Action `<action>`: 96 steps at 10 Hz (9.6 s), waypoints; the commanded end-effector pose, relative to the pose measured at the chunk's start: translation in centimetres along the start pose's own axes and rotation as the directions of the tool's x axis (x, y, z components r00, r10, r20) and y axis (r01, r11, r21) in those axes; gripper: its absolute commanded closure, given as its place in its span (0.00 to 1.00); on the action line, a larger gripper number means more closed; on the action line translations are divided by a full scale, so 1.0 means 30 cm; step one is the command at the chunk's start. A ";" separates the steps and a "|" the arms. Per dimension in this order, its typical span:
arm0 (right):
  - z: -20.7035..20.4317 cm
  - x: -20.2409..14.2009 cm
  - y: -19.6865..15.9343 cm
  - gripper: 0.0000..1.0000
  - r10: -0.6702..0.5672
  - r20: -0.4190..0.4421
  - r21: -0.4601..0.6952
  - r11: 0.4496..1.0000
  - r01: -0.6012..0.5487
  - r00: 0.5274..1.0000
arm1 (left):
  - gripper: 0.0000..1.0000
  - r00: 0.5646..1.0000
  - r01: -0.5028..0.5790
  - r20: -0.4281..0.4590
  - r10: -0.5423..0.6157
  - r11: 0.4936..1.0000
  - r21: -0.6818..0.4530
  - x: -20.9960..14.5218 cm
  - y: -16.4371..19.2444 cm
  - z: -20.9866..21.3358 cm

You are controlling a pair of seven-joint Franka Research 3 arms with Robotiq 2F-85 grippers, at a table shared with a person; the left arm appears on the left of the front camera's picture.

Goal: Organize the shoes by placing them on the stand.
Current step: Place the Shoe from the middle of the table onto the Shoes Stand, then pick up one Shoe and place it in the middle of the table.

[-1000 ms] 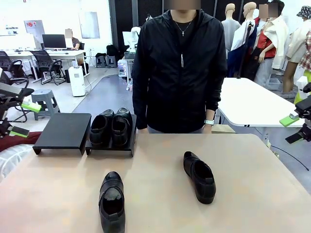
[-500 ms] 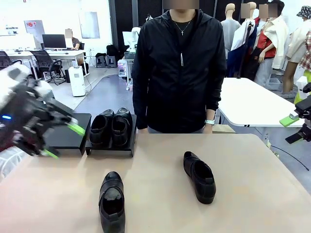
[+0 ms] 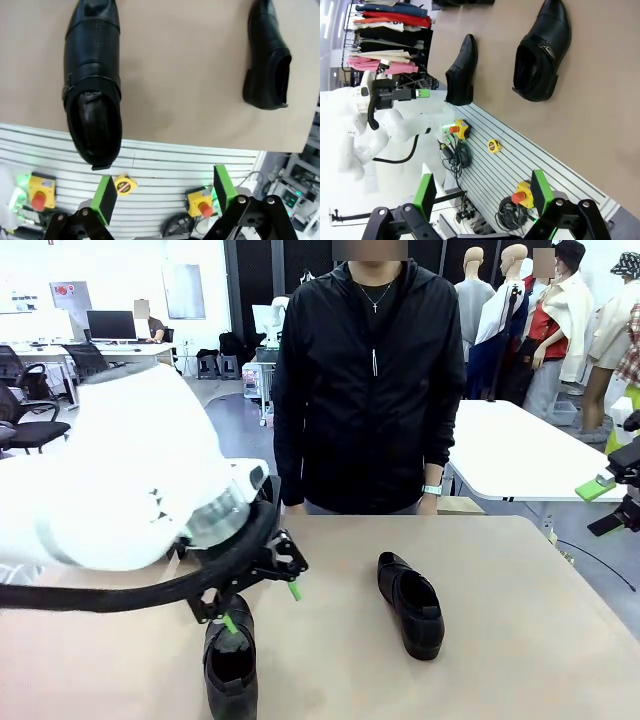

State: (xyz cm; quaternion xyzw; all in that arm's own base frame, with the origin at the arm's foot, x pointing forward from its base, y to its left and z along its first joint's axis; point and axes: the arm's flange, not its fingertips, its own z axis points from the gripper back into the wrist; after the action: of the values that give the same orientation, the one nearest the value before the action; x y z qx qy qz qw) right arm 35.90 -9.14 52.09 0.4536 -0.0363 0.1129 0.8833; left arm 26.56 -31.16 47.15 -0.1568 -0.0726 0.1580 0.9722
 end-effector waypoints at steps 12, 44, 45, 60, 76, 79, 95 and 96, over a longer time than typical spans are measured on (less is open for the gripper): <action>0.014 -0.009 -0.005 0.00 0.031 -0.016 -0.005 0.999 -0.031 0.999 | 0.00 0.994 0.100 -0.071 -0.081 0.934 0.344 0.099 -0.034 -0.478; 0.014 -0.009 -0.005 0.00 0.031 -0.016 -0.005 0.999 -0.031 0.999 | 1.00 0.934 0.343 0.067 -0.352 0.932 0.114 0.373 0.857 0.529; 0.014 -0.009 -0.005 0.00 0.031 -0.016 -0.005 0.999 -0.031 0.999 | 1.00 0.948 0.308 0.048 -0.316 0.943 0.122 0.378 0.881 0.518; 0.014 -0.009 -0.005 0.00 0.031 -0.016 -0.005 0.999 -0.031 0.999 | 1.00 0.908 0.276 0.216 -0.359 0.901 0.335 1.529 0.715 0.087; 0.014 -0.009 -0.005 0.00 0.031 -0.016 -0.005 0.999 -0.031 0.999 | 0.00 0.782 0.611 -0.126 -0.610 0.791 -0.038 0.878 0.736 0.498; 0.014 -0.009 -0.005 0.00 0.031 -0.016 -0.005 0.999 -0.031 0.999 | 0.00 0.661 0.698 0.061 -0.748 0.583 -0.416 0.742 0.912 0.557; 0.014 -0.009 -0.005 0.00 0.031 -0.016 -0.005 0.999 -0.031 0.999 | 0.00 0.745 0.649 0.275 -0.608 0.565 -0.509 0.696 1.015 0.557; 0.014 -0.009 -0.005 0.00 0.031 -0.016 -0.005 0.999 -0.031 0.999 | 0.00 0.745 0.649 0.275 -0.608 0.565 -0.509 0.696 1.015 0.557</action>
State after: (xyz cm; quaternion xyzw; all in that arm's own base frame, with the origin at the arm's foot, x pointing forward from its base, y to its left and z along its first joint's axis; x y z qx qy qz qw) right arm 35.79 -9.22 52.07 0.4551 -0.0348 0.1151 0.8823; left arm 34.35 7.58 54.80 -0.4051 -0.2009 -0.2088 0.8672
